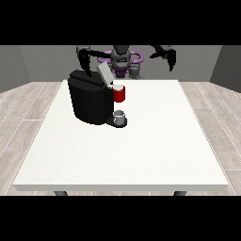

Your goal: Insert the coffee pod into the coffee machine and close the lid

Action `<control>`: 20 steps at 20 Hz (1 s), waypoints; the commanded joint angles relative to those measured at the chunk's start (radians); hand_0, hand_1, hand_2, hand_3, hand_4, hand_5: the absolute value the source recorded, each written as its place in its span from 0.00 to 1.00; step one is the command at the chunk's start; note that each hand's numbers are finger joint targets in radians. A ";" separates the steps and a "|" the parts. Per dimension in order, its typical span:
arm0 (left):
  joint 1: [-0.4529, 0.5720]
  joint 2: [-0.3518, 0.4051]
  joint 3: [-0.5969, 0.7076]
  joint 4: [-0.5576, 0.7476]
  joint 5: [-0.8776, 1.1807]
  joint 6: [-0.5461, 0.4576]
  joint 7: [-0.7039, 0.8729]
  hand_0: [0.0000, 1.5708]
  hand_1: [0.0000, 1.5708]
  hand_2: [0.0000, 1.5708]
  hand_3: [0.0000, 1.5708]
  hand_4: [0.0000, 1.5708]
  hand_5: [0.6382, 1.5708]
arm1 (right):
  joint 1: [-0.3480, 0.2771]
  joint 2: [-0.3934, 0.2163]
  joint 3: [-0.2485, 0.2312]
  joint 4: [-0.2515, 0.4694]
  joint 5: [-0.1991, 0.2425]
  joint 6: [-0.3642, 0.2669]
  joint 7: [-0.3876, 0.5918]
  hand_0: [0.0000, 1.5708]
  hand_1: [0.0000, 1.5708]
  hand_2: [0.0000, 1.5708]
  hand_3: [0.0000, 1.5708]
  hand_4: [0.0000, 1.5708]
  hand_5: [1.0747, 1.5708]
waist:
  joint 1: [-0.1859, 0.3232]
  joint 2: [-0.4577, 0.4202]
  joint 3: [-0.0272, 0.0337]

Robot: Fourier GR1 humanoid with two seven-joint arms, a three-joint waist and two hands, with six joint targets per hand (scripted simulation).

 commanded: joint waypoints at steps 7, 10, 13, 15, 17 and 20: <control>0.012 0.030 -0.010 -0.128 0.015 0.041 0.065 0.00 0.00 0.00 0.00 0.20 1.00 | -0.089 0.044 0.074 0.051 0.047 -0.013 0.003 0.00 0.00 0.00 0.00 0.00 1.00 | -0.023 0.043 -0.0001; 0.052 0.053 0.001 -0.130 0.018 0.041 0.043 0.00 0.00 0.00 0.00 0.19 1.00 | -0.108 0.016 0.049 0.074 0.029 0.019 -0.043 0.00 0.00 0.00 0.00 0.05 1.00 | -0.020 0.081 0.0000; 0.027 0.054 0.015 -0.098 -0.006 0.099 0.012 0.00 0.00 0.00 0.00 0.23 1.00 | -0.117 0.007 0.077 0.062 0.043 0.052 -0.040 0.00 0.00 0.00 0.00 0.13 1.00 | -0.064 0.095 -0.0002; 0.036 0.057 -0.006 -0.121 0.019 0.050 0.026 0.00 0.00 0.00 0.00 0.22 1.00 | -0.192 -0.016 0.051 0.094 0.048 0.024 -0.019 0.00 0.00 0.00 0.00 0.08 1.00 | -0.014 0.117 -0.0001; 0.046 0.030 -0.044 -0.159 -0.007 0.074 0.077 0.00 0.00 0.00 0.00 0.23 1.00 | -0.198 -0.026 0.056 0.102 0.051 0.046 -0.034 0.00 0.00 0.00 0.00 0.14 1.00 | 0.002 0.099 0.0001; 0.063 0.021 -0.061 -0.136 -0.007 0.055 0.020 0.00 0.00 0.00 0.00 0.23 1.00 | -0.247 -0.014 0.095 0.090 0.103 0.005 -0.016 0.00 0.00 0.00 0.00 0.08 1.00 | 0.039 0.115 -0.0003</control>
